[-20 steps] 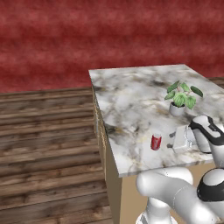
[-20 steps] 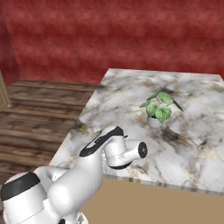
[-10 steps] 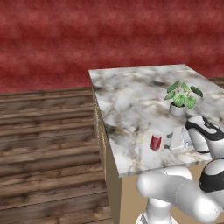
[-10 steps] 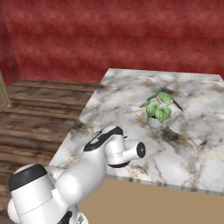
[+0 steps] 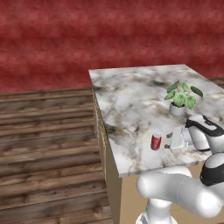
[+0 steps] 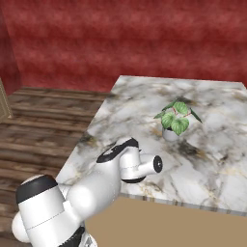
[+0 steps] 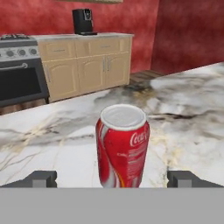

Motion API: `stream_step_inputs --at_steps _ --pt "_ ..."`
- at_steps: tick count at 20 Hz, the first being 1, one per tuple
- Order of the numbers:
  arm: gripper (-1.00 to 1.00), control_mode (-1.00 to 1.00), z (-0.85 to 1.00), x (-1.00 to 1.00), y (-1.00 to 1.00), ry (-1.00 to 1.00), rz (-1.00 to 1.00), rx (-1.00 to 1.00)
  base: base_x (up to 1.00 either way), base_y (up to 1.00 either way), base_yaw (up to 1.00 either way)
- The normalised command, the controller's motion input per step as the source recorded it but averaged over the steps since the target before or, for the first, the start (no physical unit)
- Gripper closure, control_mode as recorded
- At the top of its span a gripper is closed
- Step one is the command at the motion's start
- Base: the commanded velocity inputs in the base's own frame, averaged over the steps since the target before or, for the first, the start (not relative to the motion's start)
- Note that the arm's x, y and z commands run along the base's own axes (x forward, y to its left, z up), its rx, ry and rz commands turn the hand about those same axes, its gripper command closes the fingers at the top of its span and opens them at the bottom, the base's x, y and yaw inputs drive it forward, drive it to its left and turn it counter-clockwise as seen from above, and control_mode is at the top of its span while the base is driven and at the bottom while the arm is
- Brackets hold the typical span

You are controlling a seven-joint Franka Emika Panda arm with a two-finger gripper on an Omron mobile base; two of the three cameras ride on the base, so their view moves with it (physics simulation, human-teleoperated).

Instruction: Pick the can from the counter and place it in the open cabinet.

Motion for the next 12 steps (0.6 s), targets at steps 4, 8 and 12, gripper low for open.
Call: stream_step_inputs --at_steps 4,8,12 --pt "-1.00 -1.00 -0.04 0.00 0.00 0.00 0.03 0.00 0.00 0.00 0.00" --pt "-1.00 -1.00 -0.10 0.08 0.00 0.00 0.01 0.00 0.00 0.00 0.00" --pt "-1.00 -1.00 -0.12 0.19 0.00 0.00 0.00 0.00 0.00 0.00 0.00"
